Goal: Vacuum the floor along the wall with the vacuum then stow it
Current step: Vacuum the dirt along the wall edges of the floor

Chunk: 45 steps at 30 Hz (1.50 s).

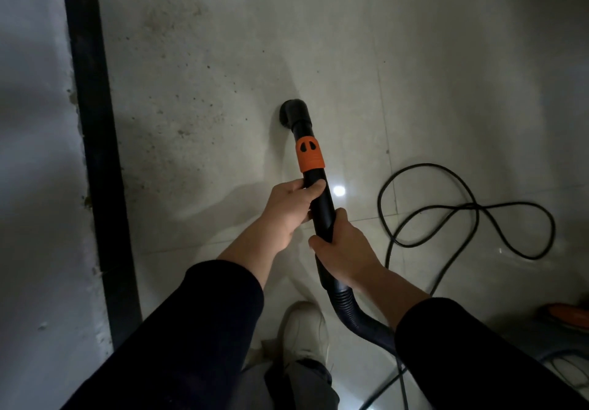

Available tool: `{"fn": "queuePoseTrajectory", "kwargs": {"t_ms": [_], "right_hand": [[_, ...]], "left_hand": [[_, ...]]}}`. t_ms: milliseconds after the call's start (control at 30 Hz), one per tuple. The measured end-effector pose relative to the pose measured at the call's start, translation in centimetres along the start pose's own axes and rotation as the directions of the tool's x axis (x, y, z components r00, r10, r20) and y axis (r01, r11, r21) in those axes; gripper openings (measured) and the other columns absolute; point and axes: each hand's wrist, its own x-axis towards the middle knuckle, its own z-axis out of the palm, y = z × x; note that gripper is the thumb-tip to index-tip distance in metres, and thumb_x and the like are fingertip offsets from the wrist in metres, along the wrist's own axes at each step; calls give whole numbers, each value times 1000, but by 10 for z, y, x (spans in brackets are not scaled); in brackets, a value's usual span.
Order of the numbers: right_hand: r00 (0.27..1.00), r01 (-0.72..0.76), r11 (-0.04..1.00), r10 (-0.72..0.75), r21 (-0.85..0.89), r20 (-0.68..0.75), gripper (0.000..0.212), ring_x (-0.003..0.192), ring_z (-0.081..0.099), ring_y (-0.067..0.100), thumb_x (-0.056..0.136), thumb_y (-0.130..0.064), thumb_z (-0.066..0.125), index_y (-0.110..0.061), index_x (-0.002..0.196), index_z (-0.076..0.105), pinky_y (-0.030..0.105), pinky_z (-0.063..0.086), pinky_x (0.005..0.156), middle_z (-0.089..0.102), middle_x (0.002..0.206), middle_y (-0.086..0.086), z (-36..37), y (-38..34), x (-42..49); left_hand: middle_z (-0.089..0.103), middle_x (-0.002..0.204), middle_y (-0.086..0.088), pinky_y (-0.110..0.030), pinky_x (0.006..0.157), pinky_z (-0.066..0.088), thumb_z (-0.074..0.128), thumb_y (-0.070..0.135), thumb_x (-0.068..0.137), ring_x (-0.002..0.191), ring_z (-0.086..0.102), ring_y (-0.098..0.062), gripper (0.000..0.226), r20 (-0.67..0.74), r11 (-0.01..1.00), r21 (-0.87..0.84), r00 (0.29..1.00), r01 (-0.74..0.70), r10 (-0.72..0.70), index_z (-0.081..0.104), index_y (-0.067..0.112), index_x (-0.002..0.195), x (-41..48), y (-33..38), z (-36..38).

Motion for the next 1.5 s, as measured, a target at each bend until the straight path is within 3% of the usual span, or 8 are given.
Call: {"fn": "queuePoseTrajectory", "kwargs": {"t_ms": [267,567,767,1000,1167,1500], "right_hand": [[998,-15,1000,15,-2,66,25,74,63,26,88,-21,59,-13,103,41,37,53,64,60,85,9,-1,-4,-7],[993,-22,999,26,-31,116,27,76,63,26,87,-20,60,-12,103,40,37,53,66,59,86,9,10,-10,-19],[989,-22,999,29,-48,147,27,72,61,23,87,-19,60,-12,103,39,31,48,60,59,86,10,18,-9,-29],[983,-21,999,29,-45,184,26,67,58,20,88,-20,59,-13,101,38,28,46,56,58,84,7,28,-10,-40],[980,-28,998,37,-48,194,26,68,59,23,88,-19,59,-13,102,38,28,46,55,61,89,12,36,-6,-48],[973,-13,996,33,-87,228,29,77,64,32,87,-20,60,-10,106,40,41,54,67,60,88,13,44,-2,-62]], "left_hand": [[69,108,-7,-21,69,52,64,22,92,97,66,-18,6,-33,1000,0,999,3,-3,63,19,97,-12,-2,-7],[69,108,-9,-25,77,53,65,23,92,101,66,-21,7,-70,1000,-26,997,13,-15,64,18,98,-26,-11,-21],[69,108,-10,-28,82,54,64,22,93,101,66,-23,8,-87,999,-46,996,17,-21,64,16,98,-37,-21,-27],[69,104,-8,-22,72,54,64,20,93,97,67,-19,14,-110,996,-88,993,27,-36,65,13,104,-48,-31,-36],[69,106,-9,-22,73,54,65,20,92,98,67,-21,15,-123,995,-92,991,36,-47,65,12,105,-56,-40,-40],[69,103,-8,-23,72,53,64,19,93,97,67,-21,12,-149,992,-120,987,45,-62,65,12,102,-71,-54,-47]]}}
